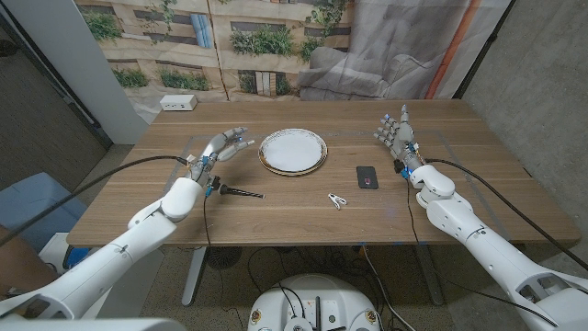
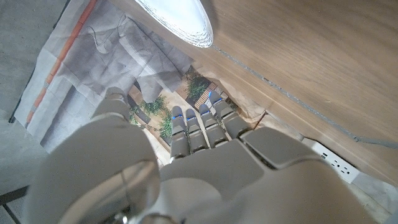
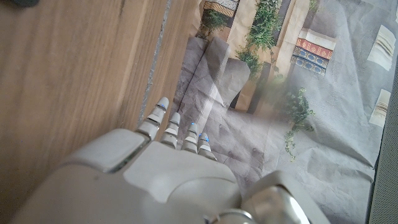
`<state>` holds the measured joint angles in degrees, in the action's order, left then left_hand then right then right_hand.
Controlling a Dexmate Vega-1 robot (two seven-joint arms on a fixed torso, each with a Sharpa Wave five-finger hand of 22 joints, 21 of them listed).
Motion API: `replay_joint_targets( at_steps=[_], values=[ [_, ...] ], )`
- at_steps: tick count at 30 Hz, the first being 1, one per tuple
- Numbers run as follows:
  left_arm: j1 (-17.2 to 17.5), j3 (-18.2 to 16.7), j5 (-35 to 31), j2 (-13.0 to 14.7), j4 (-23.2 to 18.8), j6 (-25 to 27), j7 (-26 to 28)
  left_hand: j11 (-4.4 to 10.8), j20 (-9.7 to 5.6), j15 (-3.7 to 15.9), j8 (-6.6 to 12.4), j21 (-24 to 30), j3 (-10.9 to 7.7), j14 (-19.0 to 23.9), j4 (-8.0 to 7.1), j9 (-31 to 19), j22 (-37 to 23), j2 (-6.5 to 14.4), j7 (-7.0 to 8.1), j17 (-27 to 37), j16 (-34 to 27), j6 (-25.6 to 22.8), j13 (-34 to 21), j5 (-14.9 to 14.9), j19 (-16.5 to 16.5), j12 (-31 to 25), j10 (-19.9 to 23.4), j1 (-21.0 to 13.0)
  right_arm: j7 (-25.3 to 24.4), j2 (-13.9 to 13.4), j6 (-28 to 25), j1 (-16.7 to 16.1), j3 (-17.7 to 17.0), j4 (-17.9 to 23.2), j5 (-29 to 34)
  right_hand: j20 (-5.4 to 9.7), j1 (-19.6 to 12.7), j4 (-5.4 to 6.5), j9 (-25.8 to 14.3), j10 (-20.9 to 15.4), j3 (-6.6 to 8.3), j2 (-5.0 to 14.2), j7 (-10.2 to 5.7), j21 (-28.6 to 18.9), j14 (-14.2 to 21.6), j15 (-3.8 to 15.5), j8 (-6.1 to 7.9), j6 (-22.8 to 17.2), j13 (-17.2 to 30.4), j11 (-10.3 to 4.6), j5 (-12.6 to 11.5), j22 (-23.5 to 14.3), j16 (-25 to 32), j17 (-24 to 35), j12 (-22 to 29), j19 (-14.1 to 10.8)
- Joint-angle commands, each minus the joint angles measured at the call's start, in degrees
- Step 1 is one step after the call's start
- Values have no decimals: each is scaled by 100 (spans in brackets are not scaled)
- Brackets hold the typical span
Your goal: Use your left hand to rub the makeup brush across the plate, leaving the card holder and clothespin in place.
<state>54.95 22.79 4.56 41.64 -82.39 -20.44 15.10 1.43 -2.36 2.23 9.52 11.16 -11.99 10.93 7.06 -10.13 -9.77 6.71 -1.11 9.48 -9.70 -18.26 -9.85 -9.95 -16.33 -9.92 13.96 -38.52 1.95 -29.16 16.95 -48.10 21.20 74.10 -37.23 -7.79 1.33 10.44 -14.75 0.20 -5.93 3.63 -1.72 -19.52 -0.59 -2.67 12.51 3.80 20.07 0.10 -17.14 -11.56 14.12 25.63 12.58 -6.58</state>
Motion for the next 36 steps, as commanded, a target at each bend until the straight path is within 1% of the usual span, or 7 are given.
replay_joint_targets(
  at_steps=[1,6,15,20,25,28,36],
  values=[
    [-39,-80,1044,-354,301,-34,-450,-55,-324,-4,26,-122,-36,-223,-123,5,-5,151,-30,20,10,283,-11,-39,411,-10,-218,272,-1,0,-3,1,1,0,1,-37,-9,41,-15,27,11,578,-5,-40,-4,-50,29,45,8,26,-39,-32,22,19,38,2],
    [-53,-92,1199,-462,391,-81,-443,-45,-318,-54,23,-152,-33,-440,-279,12,2,253,-33,26,9,512,-8,-46,814,-4,-471,628,-1,0,-3,1,1,0,1,-38,-9,41,-14,27,11,578,2,-41,-5,-46,28,48,8,24,-39,-32,22,19,38,-1],
    [-38,-189,1767,-737,488,-4,-488,-4,-285,-41,32,-164,-35,-564,-360,19,1,262,3,22,-5,650,-4,-55,1249,-18,-602,898,4,1,3,2,1,-9,1,-42,-9,41,-14,29,11,577,4,-41,-3,-51,31,40,9,27,-39,-32,22,19,37,0],
    [-125,-192,2058,-954,565,15,-553,-27,-276,-51,36,-137,-35,-600,-434,19,-1,301,-10,28,-13,693,-3,-63,1306,-26,-632,1033,6,1,6,1,0,-12,0,-41,-9,41,-14,25,11,577,1,-40,-5,-47,29,46,9,17,-39,-32,21,19,39,1],
    [-196,-188,2265,-1044,604,80,-657,-49,-271,-57,39,-125,-44,-613,-486,20,-2,332,-29,30,-21,716,-2,-72,1347,-37,-630,1123,8,1,8,1,0,-13,0,-40,-9,41,-14,29,10,577,3,-40,-4,-59,29,45,9,18,-38,-32,22,19,38,3],
    [-296,-169,2381,-1078,675,121,-802,-77,-273,-94,37,-119,-80,-694,-528,22,-1,369,32,28,-4,766,-1,-87,1416,-24,-702,1200,7,1,7,1,0,-13,0,-40,-9,41,-14,27,10,577,3,-39,-3,-59,29,44,9,21,-39,-32,22,19,38,4],
    [-366,-215,2668,-1249,579,475,-603,-78,-264,-118,46,-112,-133,-737,-561,25,1,385,-31,22,-11,791,0,-102,1499,-33,-739,1270,4,3,5,4,2,-13,2,-41,-9,41,-14,30,11,577,9,-39,-1,-51,29,44,9,32,-39,-32,23,19,37,5]
  ],
)
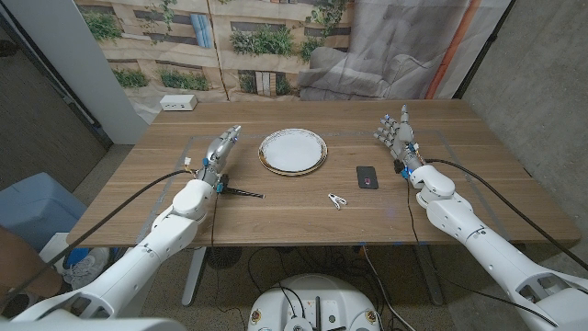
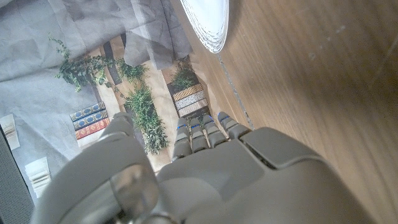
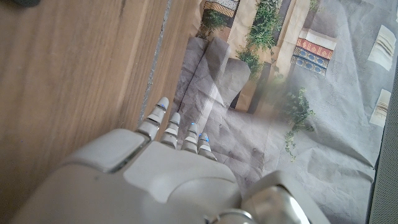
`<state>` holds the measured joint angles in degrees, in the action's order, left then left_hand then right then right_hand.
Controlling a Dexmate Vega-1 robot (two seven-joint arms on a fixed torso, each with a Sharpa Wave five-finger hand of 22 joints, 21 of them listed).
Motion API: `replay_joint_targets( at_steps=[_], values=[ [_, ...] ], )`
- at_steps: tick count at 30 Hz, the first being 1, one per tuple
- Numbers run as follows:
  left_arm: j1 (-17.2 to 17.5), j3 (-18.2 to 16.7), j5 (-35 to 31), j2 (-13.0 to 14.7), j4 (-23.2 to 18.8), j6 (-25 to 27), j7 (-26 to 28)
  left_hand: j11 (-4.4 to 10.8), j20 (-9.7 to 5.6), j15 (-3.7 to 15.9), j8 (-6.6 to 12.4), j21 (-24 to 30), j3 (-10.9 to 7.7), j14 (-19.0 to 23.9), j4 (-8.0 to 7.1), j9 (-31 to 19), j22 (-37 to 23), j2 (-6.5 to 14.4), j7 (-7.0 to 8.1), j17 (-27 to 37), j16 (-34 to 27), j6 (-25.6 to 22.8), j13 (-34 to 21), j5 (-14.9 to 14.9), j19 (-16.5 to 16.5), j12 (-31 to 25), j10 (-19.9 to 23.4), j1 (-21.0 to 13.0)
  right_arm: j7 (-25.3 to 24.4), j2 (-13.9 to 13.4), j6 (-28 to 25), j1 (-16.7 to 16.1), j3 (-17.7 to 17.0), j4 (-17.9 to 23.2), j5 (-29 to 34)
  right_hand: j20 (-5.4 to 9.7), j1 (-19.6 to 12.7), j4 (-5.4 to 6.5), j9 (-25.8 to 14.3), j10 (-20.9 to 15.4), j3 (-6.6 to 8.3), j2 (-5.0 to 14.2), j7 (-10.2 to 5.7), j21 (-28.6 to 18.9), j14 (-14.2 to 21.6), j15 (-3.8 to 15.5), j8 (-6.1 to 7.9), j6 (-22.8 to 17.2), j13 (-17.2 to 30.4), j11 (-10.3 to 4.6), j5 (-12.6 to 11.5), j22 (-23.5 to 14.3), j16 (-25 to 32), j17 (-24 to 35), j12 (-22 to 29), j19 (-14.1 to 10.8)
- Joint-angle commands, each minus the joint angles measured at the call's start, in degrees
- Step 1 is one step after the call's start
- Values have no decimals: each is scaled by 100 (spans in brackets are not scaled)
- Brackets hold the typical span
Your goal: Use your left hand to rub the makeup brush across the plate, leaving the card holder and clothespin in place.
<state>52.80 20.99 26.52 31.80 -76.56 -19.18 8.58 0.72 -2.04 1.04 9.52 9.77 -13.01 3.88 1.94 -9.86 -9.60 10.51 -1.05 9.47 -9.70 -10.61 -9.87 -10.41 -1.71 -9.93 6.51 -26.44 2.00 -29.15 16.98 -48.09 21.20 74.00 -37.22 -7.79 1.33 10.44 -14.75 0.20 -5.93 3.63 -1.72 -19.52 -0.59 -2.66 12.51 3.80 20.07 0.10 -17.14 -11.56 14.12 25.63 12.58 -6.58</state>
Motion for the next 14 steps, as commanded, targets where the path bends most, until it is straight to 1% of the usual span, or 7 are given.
replay_joint_targets(
  at_steps=[1,3,5,7,14],
  values=[
    [-169,-29,487,-279,11,332,22,-18,-289,-8,55,35,-45,-26,-52,-2,-15,10,-57,21,-17,9,1,-59,36,-42,21,72,0,2,3,3,1,-4,1,-39,-9,41,-15,32,11,578,8,-40,-2,-55,29,46,9,34,-39,-32,22,20,36,3],
    [-182,-18,534,-286,-16,369,-15,-22,-290,-8,60,46,-59,-13,-55,-2,-14,13,-65,20,-24,1,1,-61,21,-48,28,80,0,1,2,3,1,-3,1,-38,-9,42,-15,34,11,578,7,-39,-3,-56,29,45,9,30,-39,-32,22,20,35,4],
    [-138,-56,693,-318,-128,475,-8,-21,-288,-13,63,51,-71,-14,-57,-2,-14,15,-74,19,-25,-1,2,-64,17,-50,29,86,1,1,3,3,1,-4,1,-38,-9,42,-15,23,11,578,0,-40,-3,-49,28,48,9,36,-39,-32,22,20,40,3],
    [-105,-54,726,-281,-263,609,40,-18,-285,-13,65,59,-81,-6,-59,-1,-14,18,-73,18,-29,-6,2,-66,5,-52,31,91,1,1,4,3,1,-5,1,-40,-9,42,-15,26,11,579,0,-39,-3,-53,29,44,9,34,-39,-32,22,20,39,5],
    [-114,-39,763,-250,-308,581,-63,-7,-272,-45,83,78,-131,21,-66,-1,-12,31,-81,16,-41,-48,2,-73,-25,-70,69,110,4,1,7,2,0,-7,0,-37,-9,42,-15,27,11,579,-3,-39,-5,-45,27,49,9,20,-39,-32,22,20,38,4]
  ],
)
